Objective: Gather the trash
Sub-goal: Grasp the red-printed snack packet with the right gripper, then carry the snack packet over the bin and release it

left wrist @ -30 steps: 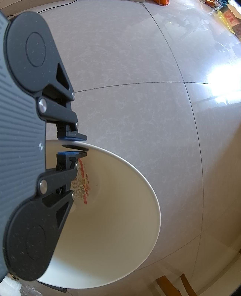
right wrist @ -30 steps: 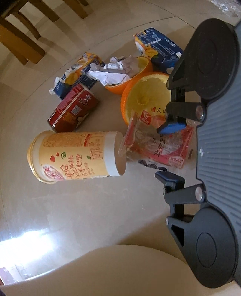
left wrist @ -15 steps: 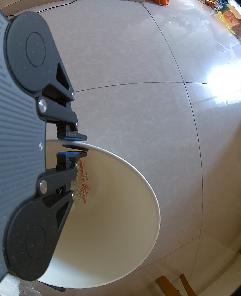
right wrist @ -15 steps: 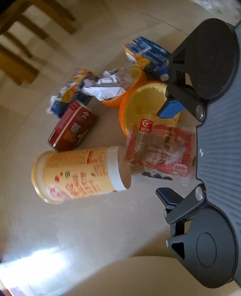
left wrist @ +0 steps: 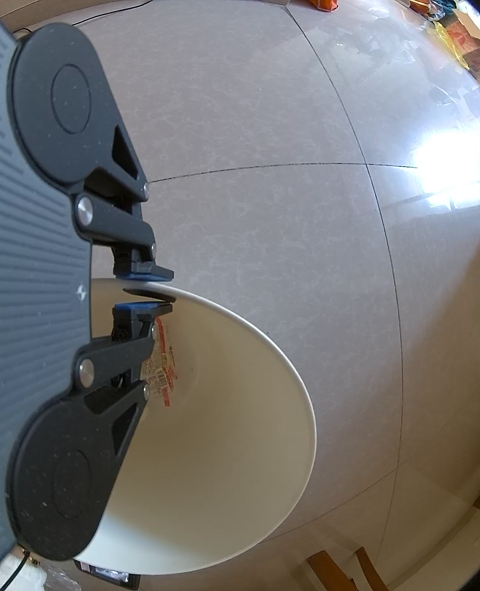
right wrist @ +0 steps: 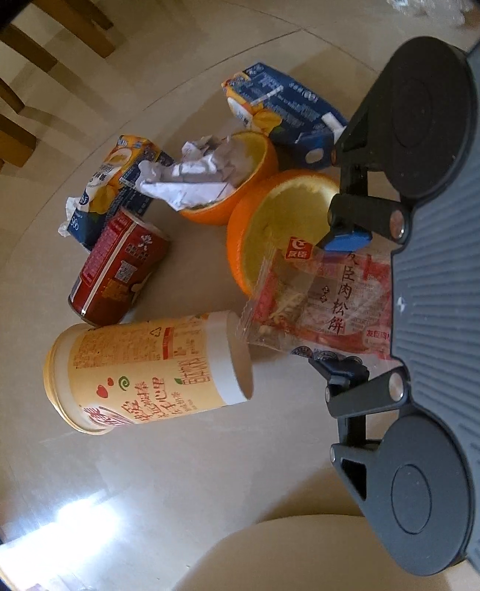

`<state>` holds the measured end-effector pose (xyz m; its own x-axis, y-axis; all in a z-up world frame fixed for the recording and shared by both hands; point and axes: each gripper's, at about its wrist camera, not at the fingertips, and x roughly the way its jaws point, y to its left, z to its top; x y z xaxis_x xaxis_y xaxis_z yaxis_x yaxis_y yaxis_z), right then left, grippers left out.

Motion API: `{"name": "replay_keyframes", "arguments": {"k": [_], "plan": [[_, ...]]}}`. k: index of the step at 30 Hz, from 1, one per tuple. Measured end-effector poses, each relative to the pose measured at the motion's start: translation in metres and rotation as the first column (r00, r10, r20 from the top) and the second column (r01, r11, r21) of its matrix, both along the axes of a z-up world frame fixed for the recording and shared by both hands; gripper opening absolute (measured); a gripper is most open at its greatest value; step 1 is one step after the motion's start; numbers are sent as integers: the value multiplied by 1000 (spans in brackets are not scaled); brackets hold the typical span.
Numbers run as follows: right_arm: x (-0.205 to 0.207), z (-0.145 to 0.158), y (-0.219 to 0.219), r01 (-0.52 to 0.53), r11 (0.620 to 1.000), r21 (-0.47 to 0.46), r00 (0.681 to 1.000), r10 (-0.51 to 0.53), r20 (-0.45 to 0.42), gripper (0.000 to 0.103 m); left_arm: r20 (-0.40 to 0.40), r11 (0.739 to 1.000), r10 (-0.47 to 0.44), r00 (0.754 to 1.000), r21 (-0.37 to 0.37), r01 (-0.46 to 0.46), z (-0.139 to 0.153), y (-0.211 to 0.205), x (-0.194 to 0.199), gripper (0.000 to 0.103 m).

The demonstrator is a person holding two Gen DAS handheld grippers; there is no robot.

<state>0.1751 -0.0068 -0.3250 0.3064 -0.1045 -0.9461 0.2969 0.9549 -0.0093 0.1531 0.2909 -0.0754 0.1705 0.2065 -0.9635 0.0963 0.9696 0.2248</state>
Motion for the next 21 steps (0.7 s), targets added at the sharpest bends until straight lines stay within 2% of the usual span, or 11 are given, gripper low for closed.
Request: {"name": "replay_keyframes", "arguments": {"k": [6, 10, 14, 17, 21], "plan": [[-5, 27, -8, -89, 995, 47, 995, 90, -40, 60, 2, 1000, -13, 1000, 11, 13, 0, -2, -1, 9], [-4, 65, -10, -203, 979, 33, 978, 204, -44, 60, 0, 1000, -6, 1000, 4, 6, 0, -1, 0, 9], [-3, 121, -8, -329, 944, 21, 944, 330, -24, 60, -5, 1000, 0, 1000, 0, 0, 0, 0, 1, 9], [1, 173, -6, -422, 906, 24, 907, 422, 0, 60, -9, 1000, -2, 1000, -1, 2, -1, 0, 2, 9], [-2, 246, 3, -523, 852, 31, 851, 519, 82, 60, -7, 1000, 1, 1000, -1, -1, -2, 0, 4, 9]]}}
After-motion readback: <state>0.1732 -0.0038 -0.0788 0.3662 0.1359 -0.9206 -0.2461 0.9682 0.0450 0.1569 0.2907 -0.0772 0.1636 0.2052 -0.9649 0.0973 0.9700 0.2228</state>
